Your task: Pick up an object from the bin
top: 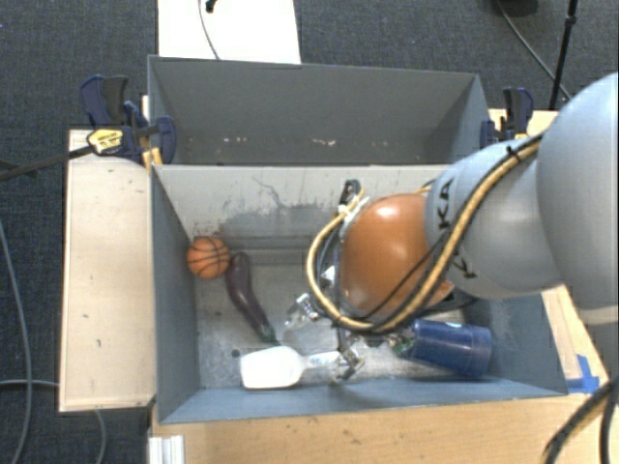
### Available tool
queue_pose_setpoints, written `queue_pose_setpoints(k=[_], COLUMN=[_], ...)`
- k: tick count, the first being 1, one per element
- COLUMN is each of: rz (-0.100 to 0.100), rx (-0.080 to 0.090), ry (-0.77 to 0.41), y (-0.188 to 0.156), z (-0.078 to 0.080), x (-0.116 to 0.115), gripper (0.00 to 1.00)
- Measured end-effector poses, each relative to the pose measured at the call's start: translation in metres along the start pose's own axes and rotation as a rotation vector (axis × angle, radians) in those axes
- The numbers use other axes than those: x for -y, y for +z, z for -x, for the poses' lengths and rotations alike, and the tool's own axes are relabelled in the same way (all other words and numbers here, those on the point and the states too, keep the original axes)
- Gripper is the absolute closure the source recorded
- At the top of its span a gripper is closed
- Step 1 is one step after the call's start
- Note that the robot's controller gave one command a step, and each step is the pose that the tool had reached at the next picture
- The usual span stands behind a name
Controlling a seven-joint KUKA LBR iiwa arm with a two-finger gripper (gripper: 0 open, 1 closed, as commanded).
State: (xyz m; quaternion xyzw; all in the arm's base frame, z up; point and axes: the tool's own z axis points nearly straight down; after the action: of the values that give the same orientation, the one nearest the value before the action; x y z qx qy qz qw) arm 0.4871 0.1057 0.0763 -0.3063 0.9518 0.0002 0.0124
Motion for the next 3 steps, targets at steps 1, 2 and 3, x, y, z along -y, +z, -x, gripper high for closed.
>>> queue_pose_setpoints(k=[1, 2, 3], rz=[0.006, 0.015, 0.005], rx=[-0.018, -0.025, -0.01], ry=[-0.166, -0.372, -0.339], y=[0.002, -0.039, -0.052], z=[0.02, 0.029, 0.04], x=[0.0, -0.005, -0.026], gripper=[0.0, 0.0, 0.0])
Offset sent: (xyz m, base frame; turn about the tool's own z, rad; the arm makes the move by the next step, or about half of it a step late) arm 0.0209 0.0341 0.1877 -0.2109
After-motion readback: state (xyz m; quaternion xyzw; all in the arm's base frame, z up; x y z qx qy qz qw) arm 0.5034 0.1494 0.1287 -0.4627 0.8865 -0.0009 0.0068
